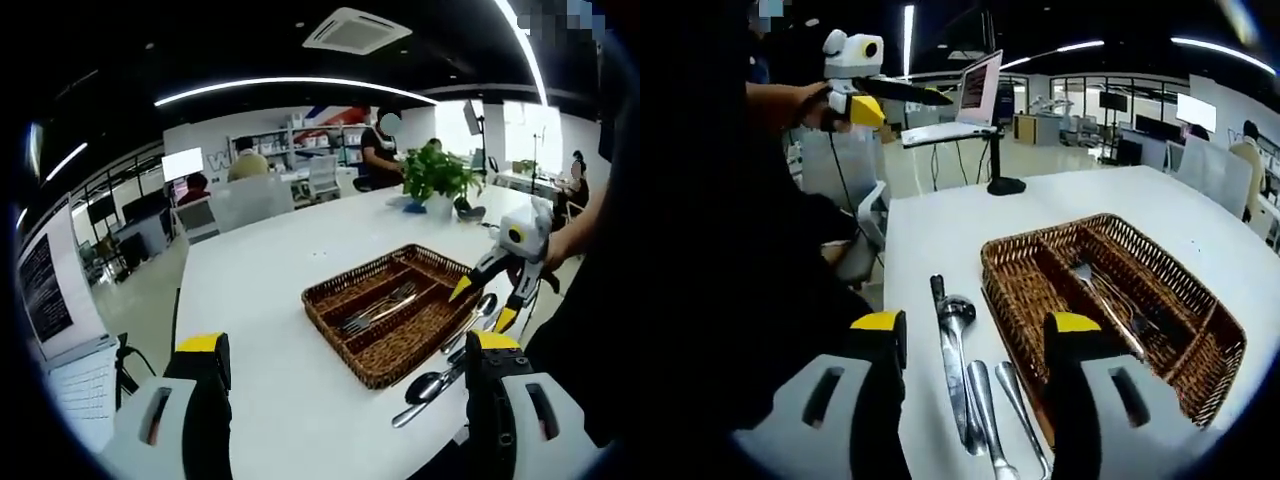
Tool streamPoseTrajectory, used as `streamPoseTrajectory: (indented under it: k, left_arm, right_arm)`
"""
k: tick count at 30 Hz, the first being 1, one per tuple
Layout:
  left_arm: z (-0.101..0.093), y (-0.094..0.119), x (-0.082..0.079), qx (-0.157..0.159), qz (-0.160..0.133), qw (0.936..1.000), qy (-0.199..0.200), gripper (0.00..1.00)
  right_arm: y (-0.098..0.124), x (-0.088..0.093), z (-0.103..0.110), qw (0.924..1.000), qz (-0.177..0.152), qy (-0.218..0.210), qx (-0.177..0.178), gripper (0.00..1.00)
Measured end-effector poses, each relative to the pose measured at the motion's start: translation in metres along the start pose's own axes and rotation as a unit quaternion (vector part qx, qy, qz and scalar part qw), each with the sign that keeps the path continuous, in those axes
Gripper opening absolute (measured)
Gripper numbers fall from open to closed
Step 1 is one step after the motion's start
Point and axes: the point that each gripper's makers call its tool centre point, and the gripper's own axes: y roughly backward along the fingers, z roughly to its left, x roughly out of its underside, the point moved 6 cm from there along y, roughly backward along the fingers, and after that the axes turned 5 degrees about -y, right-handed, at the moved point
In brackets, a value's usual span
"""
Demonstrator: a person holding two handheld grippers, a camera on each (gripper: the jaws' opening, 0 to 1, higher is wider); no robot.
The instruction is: Arrange the knives, forks, and spoons in their matching storage slots by inserting each utensil handle-first until every utensil is classified and aligned in the correct compartment
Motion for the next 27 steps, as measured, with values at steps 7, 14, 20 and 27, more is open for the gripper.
streamPoseTrajectory:
  k: [7,14,20,27]
  left_arm:
    - [0.004,0.002,0.002,0.0,0.005,1.0,0.002,0.99]
    - [0.008,0.003,0.004,-0.001,0.006,1.0,0.005,0.99]
    - [0.01,0.004,0.005,-0.003,0.007,1.0,0.005,0.99]
    - [0.013,0.005,0.007,-0.004,0.011,0.9999,0.008,0.99]
  right_arm:
    - [-0.016,0.009,0.003,0.9999,0.009,-0.002,-0.01,0.47]
    - [-0.025,0.017,0.001,0.9997,0.019,-0.002,-0.014,0.43]
    - [-0.037,0.024,-0.004,0.9992,0.034,-0.004,-0.02,0.36]
    - [-0.056,0.035,0.0,0.9979,0.055,0.006,-0.034,0.3]
